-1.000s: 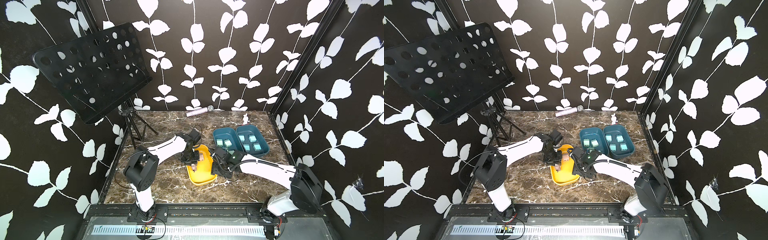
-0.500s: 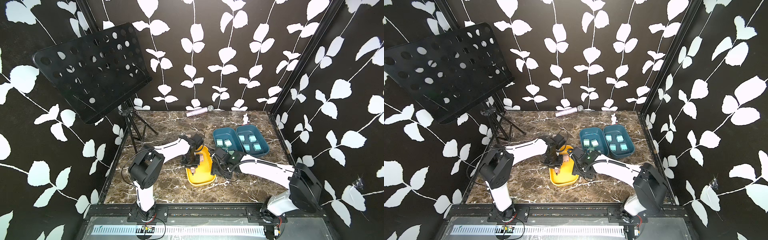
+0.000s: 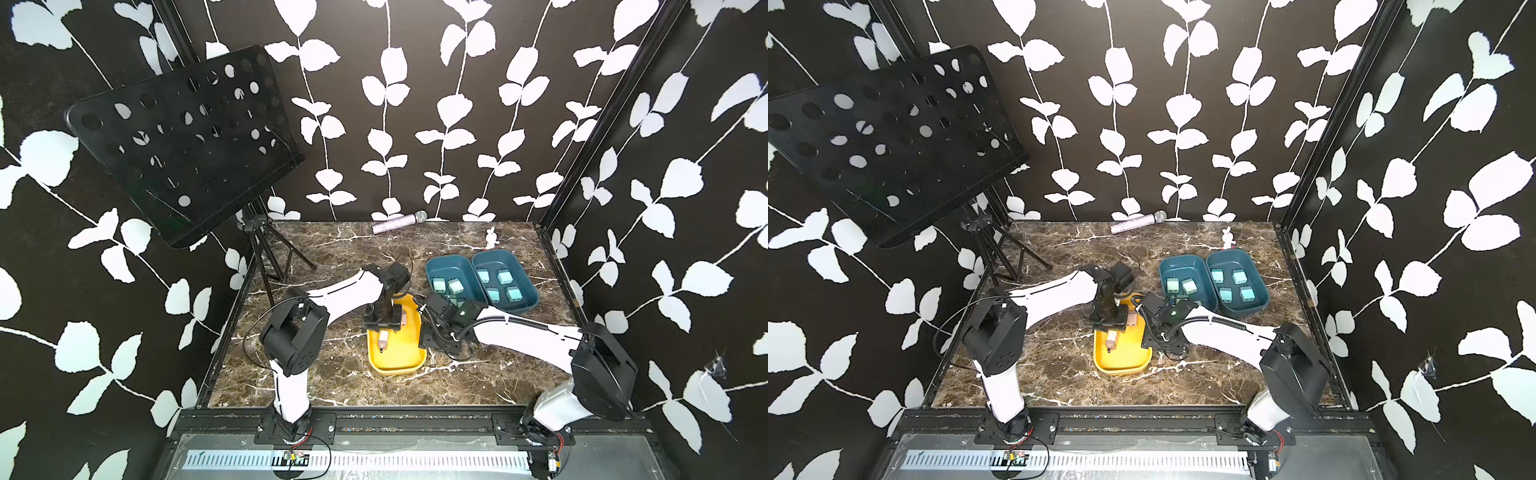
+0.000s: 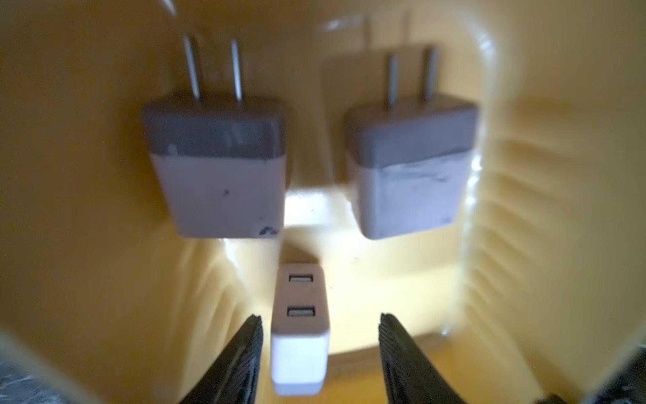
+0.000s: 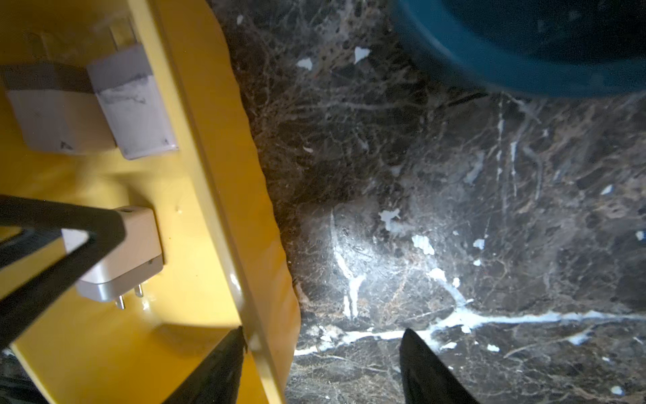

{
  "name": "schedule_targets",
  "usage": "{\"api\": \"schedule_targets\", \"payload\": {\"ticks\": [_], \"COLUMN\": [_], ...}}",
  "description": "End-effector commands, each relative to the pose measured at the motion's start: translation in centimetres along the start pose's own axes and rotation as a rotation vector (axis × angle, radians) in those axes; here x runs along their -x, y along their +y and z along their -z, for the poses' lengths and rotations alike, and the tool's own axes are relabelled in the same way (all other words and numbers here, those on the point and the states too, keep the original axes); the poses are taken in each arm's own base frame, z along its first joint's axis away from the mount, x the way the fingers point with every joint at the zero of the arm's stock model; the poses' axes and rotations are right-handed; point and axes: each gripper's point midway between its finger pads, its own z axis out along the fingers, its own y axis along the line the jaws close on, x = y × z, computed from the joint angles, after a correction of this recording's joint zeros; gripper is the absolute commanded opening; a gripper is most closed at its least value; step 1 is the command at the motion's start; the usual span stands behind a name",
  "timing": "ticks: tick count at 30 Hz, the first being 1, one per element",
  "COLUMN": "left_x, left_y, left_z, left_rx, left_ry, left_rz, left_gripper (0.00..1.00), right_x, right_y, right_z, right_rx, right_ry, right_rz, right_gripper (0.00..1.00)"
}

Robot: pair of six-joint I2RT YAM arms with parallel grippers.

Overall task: Place the plugs by color into the storage box
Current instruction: Place the plug in the storage box, then pick up the plug from the center of the board.

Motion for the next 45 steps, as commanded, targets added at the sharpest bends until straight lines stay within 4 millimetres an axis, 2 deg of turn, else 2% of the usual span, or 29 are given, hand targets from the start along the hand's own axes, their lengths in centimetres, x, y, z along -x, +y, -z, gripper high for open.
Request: {"api": "schedule_targets", "payload": {"ticks": [1, 5, 9, 14, 19, 23, 29, 33, 38, 45], "left_x": [1.6, 5.7, 9.7, 14.7, 17.7, 18.7, 19.4, 20.4, 20.4, 20.8], "left_y": [0.2, 2.1, 3.4, 3.0, 3.1, 5.1, 8.3, 8.0, 8.1, 8.0], "left_z": [5.8, 8.6, 8.6, 6.1, 3.5, 2.4, 2.3, 1.1, -0.9, -1.8], "left_rx": [0.003, 0.002, 0.028, 0.052, 0.075, 0.086, 0.095, 0.067, 0.061, 0.052], "left_ry": [-0.102, -0.173, -0.183, -0.200, -0.194, -0.179, -0.180, -0.193, -0.166, -0.170], "left_rz": [-0.049, 0.006, 0.038, 0.018, 0.020, 0.076, 0.124, 0.082, 0.070, 0.075], "left_gripper": [0.58, 0.61, 0.66, 0.74, 0.77, 0.84, 0.84, 0.84, 0.84, 0.83], "right_x": [0.9, 1.3, 1.5, 1.5, 1.1, 0.9, 0.7, 0.7, 0.8, 1.0], "right_y": [0.3, 0.4, 0.4, 0.2, -0.2, -0.6, -0.8, -0.5, -0.4, -0.1], "right_z": [0.5, 0.7, 1.0, 1.4, 1.8, 2.0, 1.9, 1.9, 2.2, 2.3], "right_rx": [0.002, 0.007, 0.004, 0.002, 0.001, 0.001, 0.001, -0.001, -0.007, -0.003], "right_ry": [-0.022, -0.022, -0.019, -0.015, -0.011, -0.009, -0.006, 0.001, 0.005, 0.001], "right_rz": [-0.015, -0.014, -0.010, -0.010, -0.013, -0.022, -0.031, -0.024, -0.014, -0.018], "right_gripper": [0.69, 0.69, 0.70, 0.70, 0.70, 0.70, 0.70, 0.70, 0.70, 0.71]}}
